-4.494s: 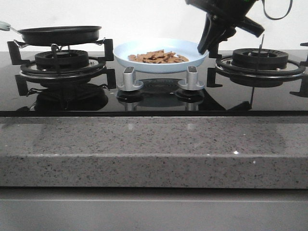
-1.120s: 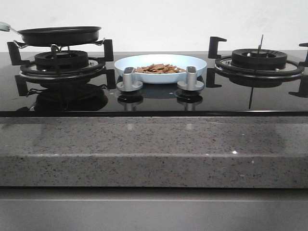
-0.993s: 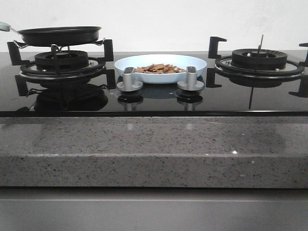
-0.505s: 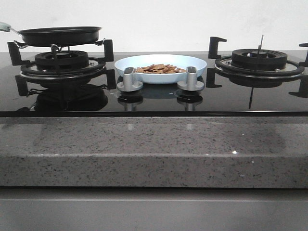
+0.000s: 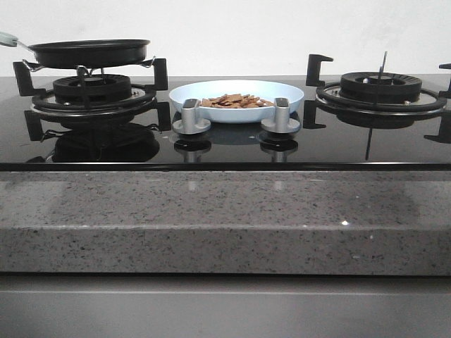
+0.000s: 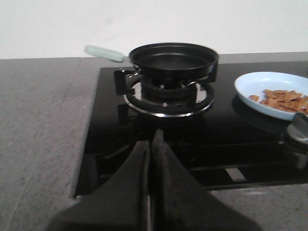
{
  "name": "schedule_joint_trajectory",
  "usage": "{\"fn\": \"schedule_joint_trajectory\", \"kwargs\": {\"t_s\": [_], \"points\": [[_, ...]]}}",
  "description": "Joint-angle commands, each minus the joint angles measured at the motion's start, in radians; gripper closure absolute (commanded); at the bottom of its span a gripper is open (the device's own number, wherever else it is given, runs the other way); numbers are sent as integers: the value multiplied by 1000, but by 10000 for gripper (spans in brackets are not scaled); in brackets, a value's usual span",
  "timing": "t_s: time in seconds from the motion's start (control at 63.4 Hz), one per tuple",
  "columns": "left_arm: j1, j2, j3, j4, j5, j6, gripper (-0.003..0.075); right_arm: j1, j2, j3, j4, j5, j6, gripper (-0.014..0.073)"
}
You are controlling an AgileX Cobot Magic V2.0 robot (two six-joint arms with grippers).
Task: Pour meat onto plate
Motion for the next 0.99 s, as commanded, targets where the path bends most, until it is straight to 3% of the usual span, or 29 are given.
{"fn": "schedule_joint_trajectory", "kwargs": {"t_s": [0.0, 0.158, 0.394, 0.978], "points": [[55, -96, 54, -17, -85, -8, 741, -2, 5, -26, -4, -84, -10, 654], [125, -259, 174, -38, -85, -8, 741, -2, 5, -26, -4, -84, -10, 654], [125, -253, 279, -43, -178, -8, 741, -2, 6, -26, -4, -83, -10, 654], [125, -251, 279, -50, -179, -8, 741, -2, 6, -26, -4, -83, -10, 654]]}}
